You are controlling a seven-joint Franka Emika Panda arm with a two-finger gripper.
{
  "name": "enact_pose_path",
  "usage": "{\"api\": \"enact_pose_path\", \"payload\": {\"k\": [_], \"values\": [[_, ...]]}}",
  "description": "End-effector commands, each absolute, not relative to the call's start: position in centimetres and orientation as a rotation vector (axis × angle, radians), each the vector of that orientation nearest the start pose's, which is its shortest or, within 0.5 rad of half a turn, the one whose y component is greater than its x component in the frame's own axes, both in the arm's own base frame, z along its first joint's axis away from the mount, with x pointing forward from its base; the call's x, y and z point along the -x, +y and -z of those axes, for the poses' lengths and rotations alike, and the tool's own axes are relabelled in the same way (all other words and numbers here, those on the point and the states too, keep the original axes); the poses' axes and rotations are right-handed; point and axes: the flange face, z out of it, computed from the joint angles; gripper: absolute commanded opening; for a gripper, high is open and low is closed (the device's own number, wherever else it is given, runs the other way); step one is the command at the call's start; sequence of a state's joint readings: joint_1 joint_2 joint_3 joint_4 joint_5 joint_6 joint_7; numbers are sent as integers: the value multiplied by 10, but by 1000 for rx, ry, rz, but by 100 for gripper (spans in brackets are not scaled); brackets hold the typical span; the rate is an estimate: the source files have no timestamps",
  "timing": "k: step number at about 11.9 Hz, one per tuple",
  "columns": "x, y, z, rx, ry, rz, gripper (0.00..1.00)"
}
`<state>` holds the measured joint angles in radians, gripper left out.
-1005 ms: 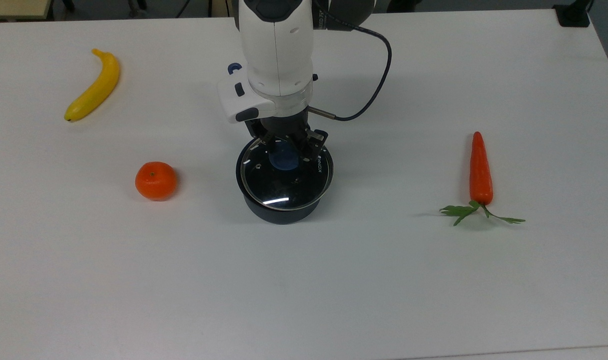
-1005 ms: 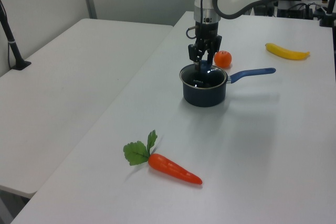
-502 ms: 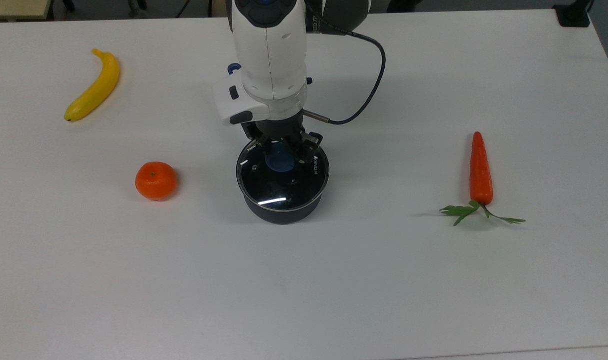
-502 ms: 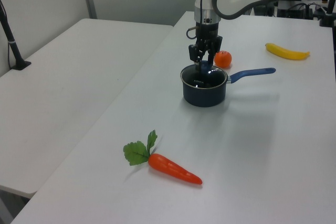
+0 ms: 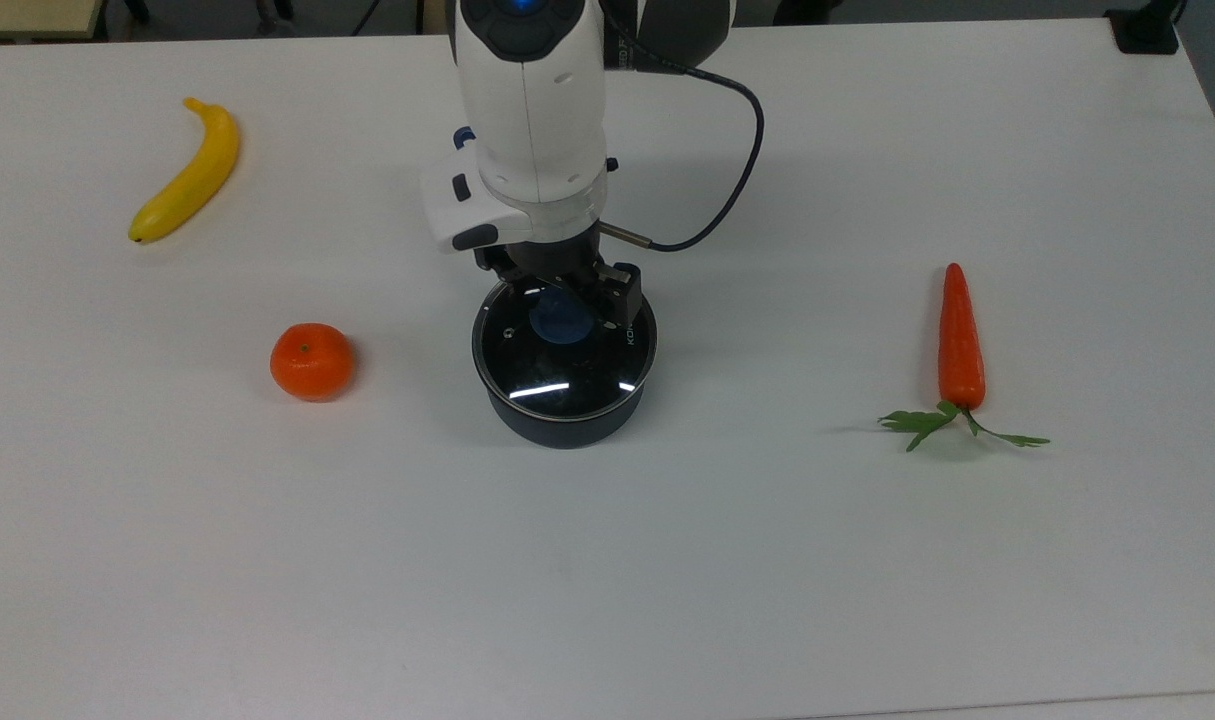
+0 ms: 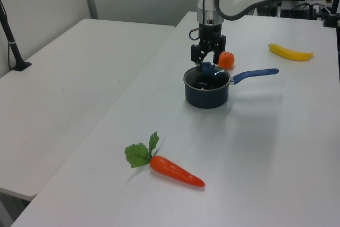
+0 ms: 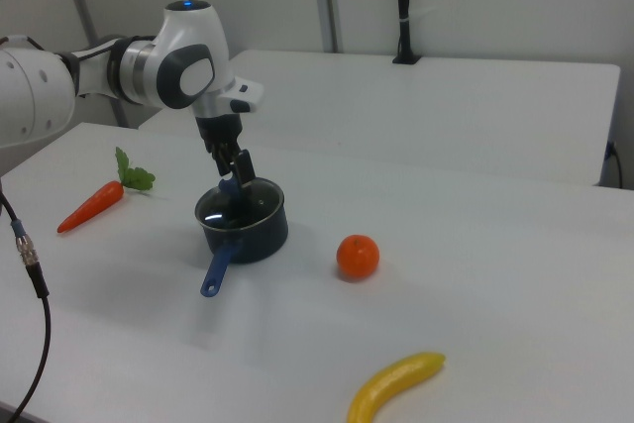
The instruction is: Close lid
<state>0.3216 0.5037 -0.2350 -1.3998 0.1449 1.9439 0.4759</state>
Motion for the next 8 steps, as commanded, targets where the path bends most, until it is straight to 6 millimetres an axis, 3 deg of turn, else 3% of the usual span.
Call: {"api": "enact_pose_path", "payload": {"k": [1, 4, 6, 8], "values": [[-685, 70, -474, 2983, 620, 111, 100], [-650, 36, -519, 2996, 465, 72, 100], [-616, -9, -555, 2996, 313, 18, 100], [-586, -54, -577, 3038, 257, 25, 100]]}}
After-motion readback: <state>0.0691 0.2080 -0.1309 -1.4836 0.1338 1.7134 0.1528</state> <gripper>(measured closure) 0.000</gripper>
